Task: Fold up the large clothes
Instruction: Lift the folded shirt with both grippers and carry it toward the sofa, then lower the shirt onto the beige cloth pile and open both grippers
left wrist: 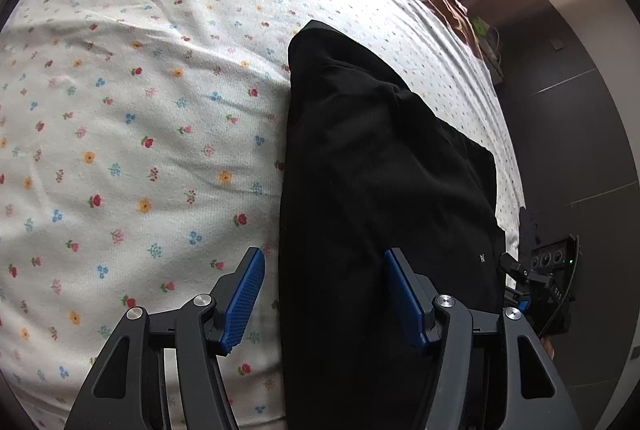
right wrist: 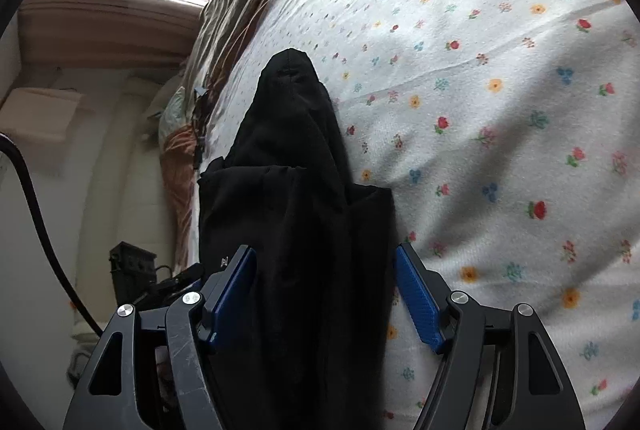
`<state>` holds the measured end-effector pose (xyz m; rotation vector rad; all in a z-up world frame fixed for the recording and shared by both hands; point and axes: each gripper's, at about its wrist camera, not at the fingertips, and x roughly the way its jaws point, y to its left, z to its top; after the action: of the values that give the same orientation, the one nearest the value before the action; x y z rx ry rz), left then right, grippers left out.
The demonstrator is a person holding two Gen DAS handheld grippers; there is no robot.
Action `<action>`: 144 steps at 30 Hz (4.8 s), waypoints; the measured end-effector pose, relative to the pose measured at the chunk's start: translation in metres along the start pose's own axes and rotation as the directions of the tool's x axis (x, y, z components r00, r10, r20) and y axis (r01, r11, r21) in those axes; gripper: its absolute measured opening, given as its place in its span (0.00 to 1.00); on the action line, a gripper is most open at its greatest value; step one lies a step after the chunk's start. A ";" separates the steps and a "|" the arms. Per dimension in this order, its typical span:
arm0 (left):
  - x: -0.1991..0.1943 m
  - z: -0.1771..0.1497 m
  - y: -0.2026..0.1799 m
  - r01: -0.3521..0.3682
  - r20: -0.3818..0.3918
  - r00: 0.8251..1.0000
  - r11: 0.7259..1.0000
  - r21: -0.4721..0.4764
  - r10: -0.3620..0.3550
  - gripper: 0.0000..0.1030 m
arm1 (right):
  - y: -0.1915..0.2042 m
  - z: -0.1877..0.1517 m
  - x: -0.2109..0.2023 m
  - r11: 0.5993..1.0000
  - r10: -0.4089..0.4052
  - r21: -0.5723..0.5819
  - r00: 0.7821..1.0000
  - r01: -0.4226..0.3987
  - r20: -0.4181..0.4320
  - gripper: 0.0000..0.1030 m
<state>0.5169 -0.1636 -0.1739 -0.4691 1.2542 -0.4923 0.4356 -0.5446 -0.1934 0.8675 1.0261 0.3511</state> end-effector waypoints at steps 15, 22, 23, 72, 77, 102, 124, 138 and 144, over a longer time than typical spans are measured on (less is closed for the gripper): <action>0.019 0.010 0.001 0.061 0.012 0.998 0.998 -0.016 -0.061 0.53 | 0.003 0.025 0.037 0.997 0.072 -0.018 0.993 -0.074 -0.089 0.31; 0.005 0.007 -0.008 0.068 0.035 0.997 0.998 -0.001 -0.068 0.38 | 0.044 0.012 0.016 0.991 0.067 -0.111 0.998 -0.068 -0.015 0.15; 0.001 0.007 -0.009 0.076 0.039 0.996 0.997 -0.001 -0.076 0.35 | 0.049 0.011 0.012 0.990 0.067 -0.123 0.998 -0.067 -0.009 0.14; -0.444 -0.092 0.077 0.079 0.600 0.794 0.996 0.051 -0.093 0.25 | 0.477 -0.198 0.009 0.675 0.245 -0.684 0.959 -0.276 -0.145 0.14; -0.483 -0.104 0.116 0.044 0.634 0.772 0.999 0.016 -0.044 0.23 | 0.518 -0.235 0.040 0.627 0.242 -0.712 0.948 -0.316 -0.208 0.14; -0.654 -0.148 0.333 -0.194 0.728 0.602 0.945 -0.265 0.328 0.22 | 0.657 -0.393 0.274 0.503 0.308 -0.642 0.814 -0.579 -0.493 0.14; -0.593 -0.061 0.479 -0.335 0.497 0.695 0.846 -0.415 0.520 0.22 | 0.620 -0.380 0.487 0.683 0.232 -0.445 0.749 -0.580 -0.621 0.14; -0.539 -0.103 0.514 -0.448 0.379 0.632 0.717 -0.534 0.677 0.49 | 0.544 -0.337 0.589 0.812 0.100 -0.415 0.798 -0.410 -0.594 0.13; -0.545 -0.159 0.508 -0.420 0.404 0.617 0.716 -0.558 0.676 0.49 | 0.545 -0.342 0.581 0.811 0.065 -0.450 0.823 -0.373 -0.565 0.13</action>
<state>0.2822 0.5559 -0.0889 -0.4933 0.8102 0.4734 0.5042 0.3197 -0.2026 0.3607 1.2346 1.0890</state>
